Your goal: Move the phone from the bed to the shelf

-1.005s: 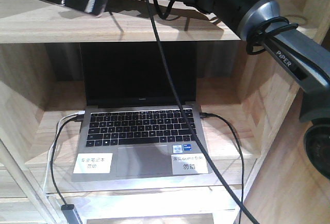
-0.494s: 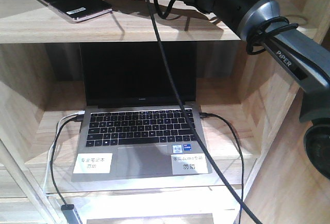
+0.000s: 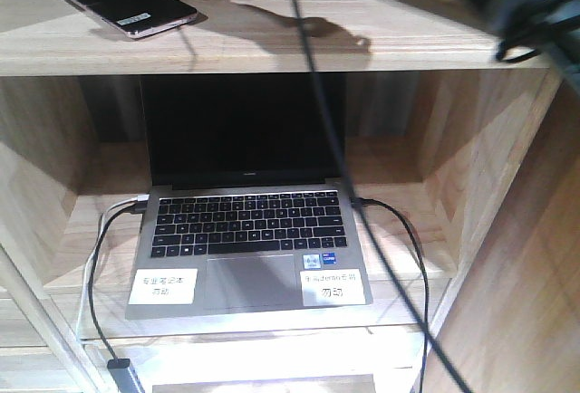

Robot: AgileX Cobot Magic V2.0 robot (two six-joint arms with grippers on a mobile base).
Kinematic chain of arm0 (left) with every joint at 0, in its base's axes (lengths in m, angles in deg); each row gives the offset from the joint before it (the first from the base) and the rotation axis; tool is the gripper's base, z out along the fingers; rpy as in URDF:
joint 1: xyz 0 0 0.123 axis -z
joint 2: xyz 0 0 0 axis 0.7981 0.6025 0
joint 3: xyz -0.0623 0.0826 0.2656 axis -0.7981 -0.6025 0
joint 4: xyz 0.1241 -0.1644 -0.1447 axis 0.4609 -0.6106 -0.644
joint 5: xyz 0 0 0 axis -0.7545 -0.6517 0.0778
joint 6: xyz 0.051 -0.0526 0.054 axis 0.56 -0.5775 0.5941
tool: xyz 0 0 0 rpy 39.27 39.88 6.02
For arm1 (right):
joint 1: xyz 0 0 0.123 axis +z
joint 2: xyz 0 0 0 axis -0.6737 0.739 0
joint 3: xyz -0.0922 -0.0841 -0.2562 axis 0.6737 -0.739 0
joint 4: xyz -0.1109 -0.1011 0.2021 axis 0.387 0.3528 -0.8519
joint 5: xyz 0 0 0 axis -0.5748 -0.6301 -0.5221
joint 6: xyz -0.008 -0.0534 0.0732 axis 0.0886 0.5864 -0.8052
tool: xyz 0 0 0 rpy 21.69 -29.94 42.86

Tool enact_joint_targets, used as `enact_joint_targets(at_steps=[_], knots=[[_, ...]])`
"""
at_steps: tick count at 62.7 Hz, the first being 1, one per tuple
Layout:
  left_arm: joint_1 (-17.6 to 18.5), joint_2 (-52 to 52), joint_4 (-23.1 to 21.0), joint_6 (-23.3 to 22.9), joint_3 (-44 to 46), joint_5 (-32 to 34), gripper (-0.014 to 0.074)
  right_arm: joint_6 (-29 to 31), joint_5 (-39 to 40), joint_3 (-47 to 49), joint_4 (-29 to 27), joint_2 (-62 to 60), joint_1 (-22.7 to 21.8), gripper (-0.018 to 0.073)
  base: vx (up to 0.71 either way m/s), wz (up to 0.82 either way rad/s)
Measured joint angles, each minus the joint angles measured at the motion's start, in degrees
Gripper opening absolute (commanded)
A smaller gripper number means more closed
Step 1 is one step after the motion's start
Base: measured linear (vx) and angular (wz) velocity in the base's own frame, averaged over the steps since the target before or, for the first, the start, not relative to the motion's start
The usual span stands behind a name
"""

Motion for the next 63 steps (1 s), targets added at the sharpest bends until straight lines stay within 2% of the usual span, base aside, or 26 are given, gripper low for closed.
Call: enact_joint_targets(at_steps=[10, 22, 37, 49, 63], knots=[[0.0, 0.0, 0.0, 0.0, 0.0, 0.0, 0.0001, -7.6, -2.6, 0.1, 9.5, -3.7, 0.0, -0.0016, 0.0, 0.0], [0.0, 0.0, 0.0, 0.0, 0.0, 0.0, 0.0001, -15.1, -4.1, 0.2, 18.7, -7.1, 0.0, -0.0006, 0.0, 0.0], [0.0, 0.0, 0.0, 0.0, 0.0, 0.0, 0.0001, -17.8, -5.7, -1.2, 22.8, -9.8, 0.0, -0.0005, 0.0, 0.0], [0.0, 0.0, 0.0, 0.0, 0.0, 0.0, 0.0001, -17.5, -2.2, -13.3, 23.3, -16.0, 0.0, -0.0005, 0.0, 0.0], [0.0, 0.0, 0.0, 0.0, 0.0, 0.0, 0.0001, -13.4, 9.0, -32.5, 22.9, -29.1, 0.0, -0.0005, 0.0, 0.0]])
